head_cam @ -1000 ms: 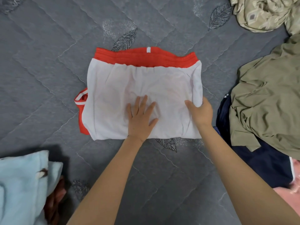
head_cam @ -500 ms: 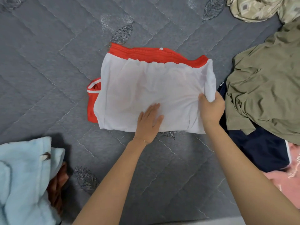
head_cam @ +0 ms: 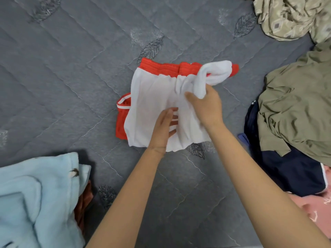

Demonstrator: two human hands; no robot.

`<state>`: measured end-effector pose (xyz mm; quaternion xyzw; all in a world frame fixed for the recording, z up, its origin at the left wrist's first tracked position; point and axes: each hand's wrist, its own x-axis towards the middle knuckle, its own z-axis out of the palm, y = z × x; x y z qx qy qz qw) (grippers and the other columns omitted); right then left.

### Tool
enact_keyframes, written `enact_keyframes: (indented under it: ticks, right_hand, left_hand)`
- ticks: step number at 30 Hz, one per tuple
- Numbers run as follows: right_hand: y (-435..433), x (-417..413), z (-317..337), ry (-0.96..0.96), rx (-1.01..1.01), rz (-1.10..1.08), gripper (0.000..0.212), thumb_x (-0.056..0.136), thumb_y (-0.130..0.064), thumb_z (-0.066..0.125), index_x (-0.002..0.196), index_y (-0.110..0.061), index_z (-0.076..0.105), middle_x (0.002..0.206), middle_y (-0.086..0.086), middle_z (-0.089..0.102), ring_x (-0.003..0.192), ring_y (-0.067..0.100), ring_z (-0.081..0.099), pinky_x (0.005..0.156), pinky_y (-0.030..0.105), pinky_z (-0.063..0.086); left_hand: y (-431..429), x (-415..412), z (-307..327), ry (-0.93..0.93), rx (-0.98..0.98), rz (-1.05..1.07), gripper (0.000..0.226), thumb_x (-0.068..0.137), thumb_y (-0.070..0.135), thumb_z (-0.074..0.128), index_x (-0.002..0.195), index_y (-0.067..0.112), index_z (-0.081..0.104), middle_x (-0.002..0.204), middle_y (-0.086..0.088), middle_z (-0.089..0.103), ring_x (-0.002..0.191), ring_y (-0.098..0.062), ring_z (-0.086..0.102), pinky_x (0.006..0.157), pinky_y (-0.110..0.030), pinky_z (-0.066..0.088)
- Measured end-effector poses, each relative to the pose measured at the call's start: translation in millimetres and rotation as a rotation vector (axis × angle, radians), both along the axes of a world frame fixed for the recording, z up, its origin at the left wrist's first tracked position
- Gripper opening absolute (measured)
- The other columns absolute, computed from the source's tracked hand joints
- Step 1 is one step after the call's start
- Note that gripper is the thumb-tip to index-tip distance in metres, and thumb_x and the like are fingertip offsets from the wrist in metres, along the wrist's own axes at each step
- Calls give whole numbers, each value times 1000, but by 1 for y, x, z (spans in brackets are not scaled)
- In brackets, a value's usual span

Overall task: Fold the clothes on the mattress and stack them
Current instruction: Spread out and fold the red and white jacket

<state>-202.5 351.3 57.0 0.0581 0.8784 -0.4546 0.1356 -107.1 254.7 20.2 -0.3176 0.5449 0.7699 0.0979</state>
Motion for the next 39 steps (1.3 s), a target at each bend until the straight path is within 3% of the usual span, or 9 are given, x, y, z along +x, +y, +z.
enact_keyframes:
  ticks: [4,8,11,15,22,26,28,32,39]
  right_hand:
    - [-57,11,8,-51,-173,113,63,90,-16,66,147,-12,40,142,3,53,128,17,48,104,25,36]
    - [-94,40,-7,-183,-363,188,69,100,-14,53,156,-22,14,138,0,55,128,14,50,109,25,37]
    - [-100,55,-24,-265,-353,270,60,105,-10,38,156,-22,9,143,7,50,130,20,50,109,26,38]
    - [-88,56,-37,-310,-421,184,55,102,6,33,153,-9,20,142,16,44,113,35,59,88,24,50]
    - [-52,41,-60,13,79,222,54,92,-10,64,142,-8,46,143,8,50,133,23,42,113,35,32]
    - [-40,36,-80,-18,339,279,82,85,-42,71,152,-22,29,161,4,19,147,24,14,118,41,17]
    - [-41,35,-87,-127,230,186,101,79,-50,75,156,-27,13,163,1,7,150,20,7,118,40,14]
    - [-46,27,-99,-425,-190,-109,114,75,-51,78,156,-24,3,156,-3,31,140,19,37,115,42,34]
    - [-43,22,-106,-470,-304,-250,67,81,-30,79,137,-14,46,125,0,63,108,18,65,93,38,54]
  left_hand:
    - [-49,-1,17,-90,130,151,35,89,57,53,104,29,66,97,7,72,85,-7,67,70,-26,54]
    - [-93,10,14,-71,367,88,59,75,65,61,122,29,65,126,0,66,119,-18,60,96,-36,51]
    - [-102,17,1,-120,38,-9,55,75,60,70,125,40,57,124,8,66,118,-12,60,100,-43,50]
    - [-105,25,-20,-212,-215,88,42,86,18,71,126,16,59,117,-6,67,109,-20,62,97,-41,51]
    - [-120,51,-34,-308,-244,133,37,90,1,60,127,3,57,112,-8,62,106,-26,58,85,-32,49]
    - [-124,72,-42,-377,-307,115,39,95,7,55,134,5,50,120,-9,57,109,-22,53,88,-31,41]
    - [-122,77,-44,-398,-323,147,41,98,23,54,135,8,46,121,-5,54,111,-21,53,88,-29,39]
    - [-118,72,-49,-441,-146,274,79,86,53,62,145,16,25,124,3,44,111,-17,49,100,-34,44]
    - [-108,69,-64,-412,-156,268,69,75,19,83,130,6,44,123,-2,56,109,-20,57,96,-31,47]
